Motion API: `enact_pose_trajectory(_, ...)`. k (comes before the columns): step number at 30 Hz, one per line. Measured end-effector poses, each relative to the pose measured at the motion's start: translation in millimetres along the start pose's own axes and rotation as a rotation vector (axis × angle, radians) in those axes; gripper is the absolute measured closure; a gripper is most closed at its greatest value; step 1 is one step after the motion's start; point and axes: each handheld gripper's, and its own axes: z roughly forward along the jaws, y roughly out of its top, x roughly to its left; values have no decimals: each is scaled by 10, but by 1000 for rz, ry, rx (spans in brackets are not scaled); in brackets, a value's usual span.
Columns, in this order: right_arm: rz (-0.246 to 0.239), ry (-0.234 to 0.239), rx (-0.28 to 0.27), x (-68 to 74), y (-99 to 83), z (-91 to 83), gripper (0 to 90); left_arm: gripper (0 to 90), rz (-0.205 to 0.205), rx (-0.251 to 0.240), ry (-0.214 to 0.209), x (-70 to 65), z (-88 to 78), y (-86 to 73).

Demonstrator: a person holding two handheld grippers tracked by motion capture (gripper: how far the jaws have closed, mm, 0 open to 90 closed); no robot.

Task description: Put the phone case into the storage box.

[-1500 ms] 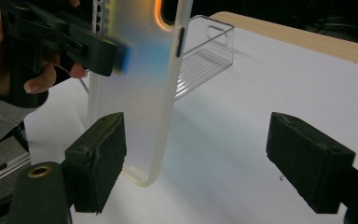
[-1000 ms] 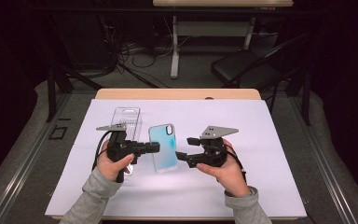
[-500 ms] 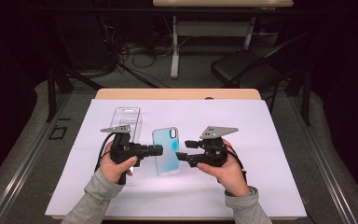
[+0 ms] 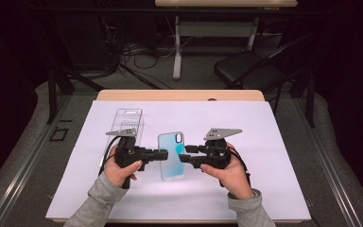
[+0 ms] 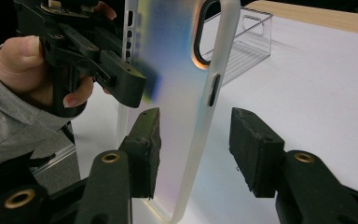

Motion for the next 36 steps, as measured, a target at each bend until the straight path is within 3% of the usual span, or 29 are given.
enact_pose_trajectory(7,44,25,0,-7,-20,16,580,814,2,5,-4,-10,16,-4)
enact_pose_trajectory(36,57,23,7,-29,-33,4,759,814,5,14,-8,-16,43,-15)
